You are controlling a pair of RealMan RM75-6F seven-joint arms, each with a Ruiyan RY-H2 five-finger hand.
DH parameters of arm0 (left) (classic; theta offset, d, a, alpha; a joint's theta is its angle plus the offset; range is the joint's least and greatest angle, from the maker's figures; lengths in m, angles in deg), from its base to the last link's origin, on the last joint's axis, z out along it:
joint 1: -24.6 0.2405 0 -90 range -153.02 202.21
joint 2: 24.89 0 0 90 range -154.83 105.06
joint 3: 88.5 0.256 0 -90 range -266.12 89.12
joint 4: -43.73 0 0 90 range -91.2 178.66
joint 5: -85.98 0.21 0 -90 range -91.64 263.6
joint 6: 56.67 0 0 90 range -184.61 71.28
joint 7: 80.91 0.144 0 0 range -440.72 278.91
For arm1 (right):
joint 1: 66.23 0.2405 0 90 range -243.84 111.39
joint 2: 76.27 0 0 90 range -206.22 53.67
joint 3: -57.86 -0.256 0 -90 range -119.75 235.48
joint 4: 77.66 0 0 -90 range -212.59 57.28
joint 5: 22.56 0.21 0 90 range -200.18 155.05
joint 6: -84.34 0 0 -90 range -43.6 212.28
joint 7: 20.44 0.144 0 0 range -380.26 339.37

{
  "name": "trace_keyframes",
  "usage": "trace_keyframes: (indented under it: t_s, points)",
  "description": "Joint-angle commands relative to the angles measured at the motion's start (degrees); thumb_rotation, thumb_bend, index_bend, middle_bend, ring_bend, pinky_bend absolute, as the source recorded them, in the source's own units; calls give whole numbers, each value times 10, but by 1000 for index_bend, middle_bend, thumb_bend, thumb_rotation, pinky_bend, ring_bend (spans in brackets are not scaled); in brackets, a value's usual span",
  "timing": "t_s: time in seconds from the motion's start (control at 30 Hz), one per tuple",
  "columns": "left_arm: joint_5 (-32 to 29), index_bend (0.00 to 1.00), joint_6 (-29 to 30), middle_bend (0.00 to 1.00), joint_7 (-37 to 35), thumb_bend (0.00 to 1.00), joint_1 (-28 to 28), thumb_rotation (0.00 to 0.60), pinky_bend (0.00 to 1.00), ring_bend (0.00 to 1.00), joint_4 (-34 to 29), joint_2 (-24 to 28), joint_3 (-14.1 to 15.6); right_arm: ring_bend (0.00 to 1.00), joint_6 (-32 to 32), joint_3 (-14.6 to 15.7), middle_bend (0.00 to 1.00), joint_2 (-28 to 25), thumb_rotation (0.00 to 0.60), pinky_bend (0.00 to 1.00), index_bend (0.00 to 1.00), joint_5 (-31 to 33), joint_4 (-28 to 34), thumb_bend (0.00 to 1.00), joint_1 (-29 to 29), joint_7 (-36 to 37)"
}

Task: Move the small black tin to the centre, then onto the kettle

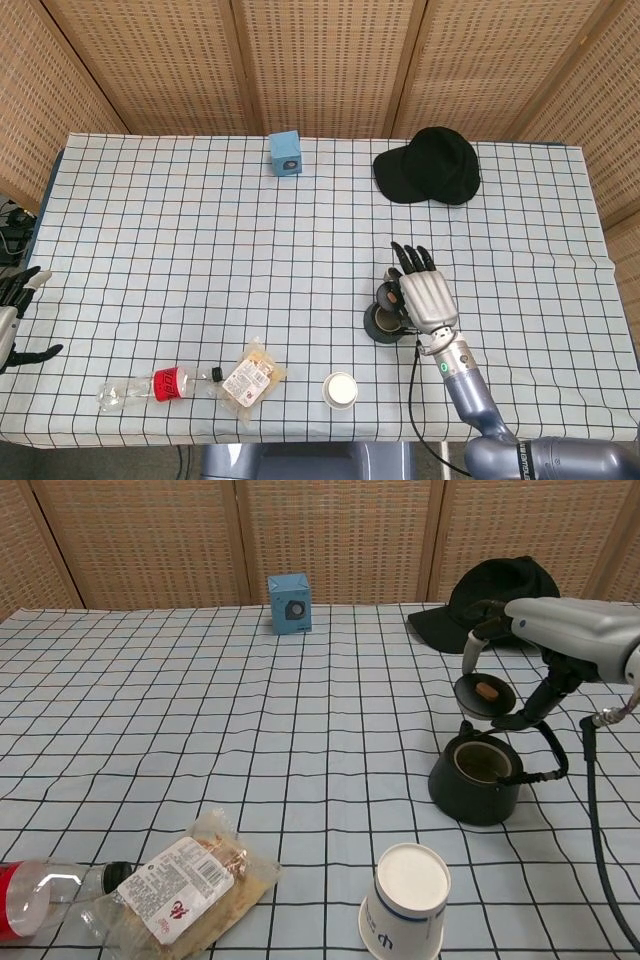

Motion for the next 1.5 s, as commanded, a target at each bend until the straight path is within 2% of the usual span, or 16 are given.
trace_keyframes:
  t_s: [0.03, 0.63, 1.5]
  points:
    - [-1, 0, -1, 0, 1, 95, 0, 600, 0, 0, 0, 0, 0, 0, 3, 3, 80, 6, 600, 0, 476, -4, 0, 421, -3, 1]
    - [-8, 0, -8, 0, -6, 95, -1, 600, 0, 0, 4, -2, -5, 0, 28, 7, 79, 40, 600, 0, 477, 7, -33, 421, -5, -19]
    - [-8, 0, -4, 0, -11, 95, 1, 600, 0, 0, 5, -4, -8, 0, 40, 6, 75, 26, 600, 0, 476, 45, -18, 416, -11, -44]
